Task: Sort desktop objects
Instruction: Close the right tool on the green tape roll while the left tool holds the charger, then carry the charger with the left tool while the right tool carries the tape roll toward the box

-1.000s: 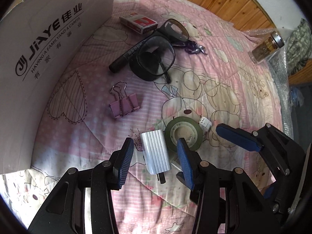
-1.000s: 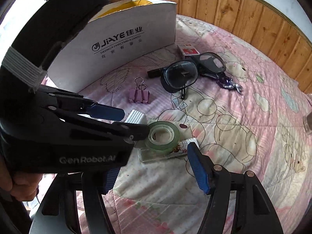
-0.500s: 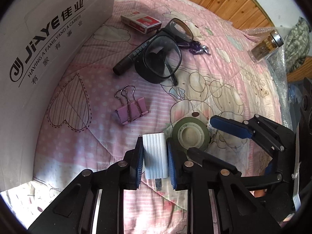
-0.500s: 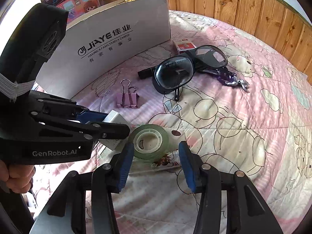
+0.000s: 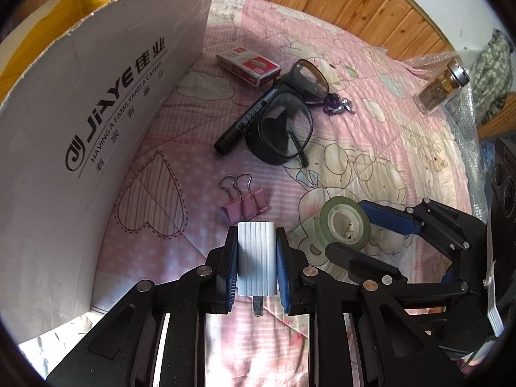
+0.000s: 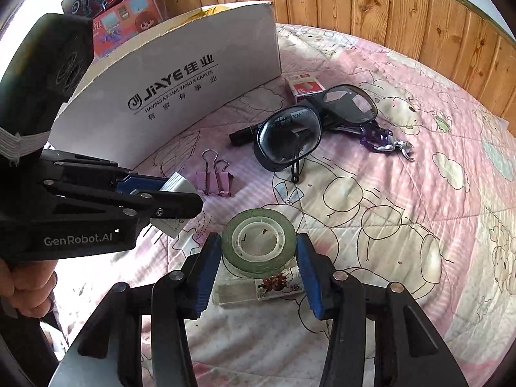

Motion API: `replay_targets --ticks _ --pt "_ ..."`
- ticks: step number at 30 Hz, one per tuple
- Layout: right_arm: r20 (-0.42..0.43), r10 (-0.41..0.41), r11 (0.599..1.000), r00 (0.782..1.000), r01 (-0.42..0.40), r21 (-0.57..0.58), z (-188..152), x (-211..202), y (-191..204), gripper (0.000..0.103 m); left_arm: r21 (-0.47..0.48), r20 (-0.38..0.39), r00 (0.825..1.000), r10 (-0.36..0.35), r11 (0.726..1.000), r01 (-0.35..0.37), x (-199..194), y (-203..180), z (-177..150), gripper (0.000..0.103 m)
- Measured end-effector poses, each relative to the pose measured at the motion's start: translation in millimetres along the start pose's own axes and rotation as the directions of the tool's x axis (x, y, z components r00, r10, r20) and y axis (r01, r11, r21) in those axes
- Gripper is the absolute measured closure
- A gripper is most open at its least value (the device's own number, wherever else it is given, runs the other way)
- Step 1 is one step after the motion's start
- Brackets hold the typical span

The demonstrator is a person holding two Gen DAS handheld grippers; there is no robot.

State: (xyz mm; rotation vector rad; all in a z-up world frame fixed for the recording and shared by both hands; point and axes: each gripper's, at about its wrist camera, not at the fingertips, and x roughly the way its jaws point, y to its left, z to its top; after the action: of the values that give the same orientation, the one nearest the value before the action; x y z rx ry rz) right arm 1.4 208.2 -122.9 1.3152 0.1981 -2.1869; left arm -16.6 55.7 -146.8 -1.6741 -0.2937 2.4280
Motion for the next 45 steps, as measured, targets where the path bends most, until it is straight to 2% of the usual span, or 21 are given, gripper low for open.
replay_targets --ticks 19,37,45 --pt "0.087 -0.038 0.999 0.995 0.037 0.011 9.6 -27.8 21.6 0.054 0.008 0.141 0.990 -0.032 0.999 0.032 -62.7 -13.3 8.6 0.082" --pt "0.159 -0.076 0.997 0.984 0.074 0.016 3.5 -69.2 53.4 0.054 -0.006 0.205 0.977 -0.057 0.998 0.059 -106.7 -10.1 -8.0 0.082" --pt "0.196 -0.091 0.996 0.976 0.090 0.013 3.8 -88.8 69.5 0.054 -0.017 0.247 0.966 -0.076 0.996 0.083 -129.4 -6.3 -9.6 0.082"
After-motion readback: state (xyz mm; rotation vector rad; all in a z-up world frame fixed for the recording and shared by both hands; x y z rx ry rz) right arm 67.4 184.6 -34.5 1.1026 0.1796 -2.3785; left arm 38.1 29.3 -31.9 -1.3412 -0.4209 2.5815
